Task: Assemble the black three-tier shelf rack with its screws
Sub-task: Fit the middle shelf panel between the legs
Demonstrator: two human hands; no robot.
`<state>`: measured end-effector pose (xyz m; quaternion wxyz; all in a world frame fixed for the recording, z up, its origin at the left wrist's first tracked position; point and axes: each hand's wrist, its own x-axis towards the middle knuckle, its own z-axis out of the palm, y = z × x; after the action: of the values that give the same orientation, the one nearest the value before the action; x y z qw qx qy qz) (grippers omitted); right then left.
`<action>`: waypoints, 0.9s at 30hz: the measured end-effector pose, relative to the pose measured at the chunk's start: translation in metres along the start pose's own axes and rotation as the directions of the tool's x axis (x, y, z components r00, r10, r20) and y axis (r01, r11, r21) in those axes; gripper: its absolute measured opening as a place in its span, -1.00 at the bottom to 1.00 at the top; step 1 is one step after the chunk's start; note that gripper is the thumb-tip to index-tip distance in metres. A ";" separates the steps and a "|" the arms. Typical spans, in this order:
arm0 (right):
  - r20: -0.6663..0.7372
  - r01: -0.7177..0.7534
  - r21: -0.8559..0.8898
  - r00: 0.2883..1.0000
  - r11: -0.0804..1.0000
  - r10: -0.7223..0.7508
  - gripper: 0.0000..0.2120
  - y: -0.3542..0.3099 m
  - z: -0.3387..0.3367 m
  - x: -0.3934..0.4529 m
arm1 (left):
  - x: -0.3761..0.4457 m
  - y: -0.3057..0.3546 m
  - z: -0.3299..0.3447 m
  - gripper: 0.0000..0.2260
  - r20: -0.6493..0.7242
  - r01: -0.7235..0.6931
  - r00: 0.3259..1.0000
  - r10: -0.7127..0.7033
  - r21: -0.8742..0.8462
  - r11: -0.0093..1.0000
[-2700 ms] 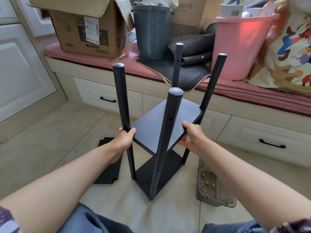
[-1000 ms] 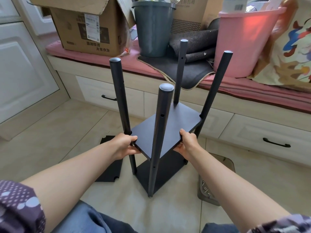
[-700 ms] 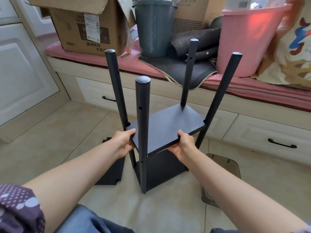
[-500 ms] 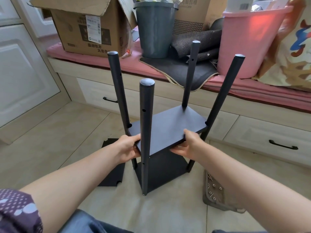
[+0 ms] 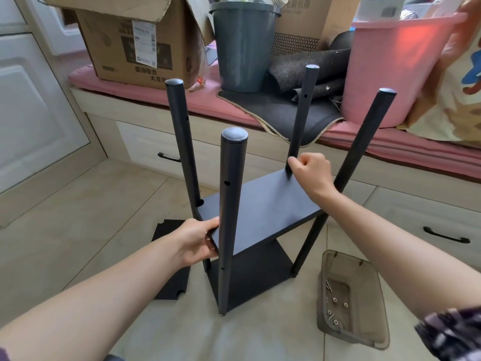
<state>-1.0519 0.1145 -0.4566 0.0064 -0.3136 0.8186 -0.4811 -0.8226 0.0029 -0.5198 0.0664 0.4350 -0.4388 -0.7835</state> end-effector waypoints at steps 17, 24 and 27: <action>-0.109 -0.259 0.101 0.957 0.961 0.269 -0.66 0.065 0.009 -0.035 | 0.011 -0.007 -0.009 -0.87 0.067 -0.011 0.998 0.012 -0.016 1.000; -0.057 -0.515 0.111 0.851 0.850 0.522 -0.59 0.072 0.000 -0.072 | 0.009 -0.005 -0.009 -0.85 0.017 -0.002 1.000 0.001 0.053 0.999; 0.214 -0.770 0.173 0.639 0.615 0.739 -0.70 0.063 -0.003 -0.076 | 0.005 -0.003 -0.012 -0.89 0.051 0.014 0.998 -0.021 0.131 0.991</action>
<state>-1.0234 0.1777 -0.5276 0.2972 0.0347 0.8053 -0.5118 -0.8156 -0.0049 -0.5281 0.0195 0.4216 -0.4869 -0.7647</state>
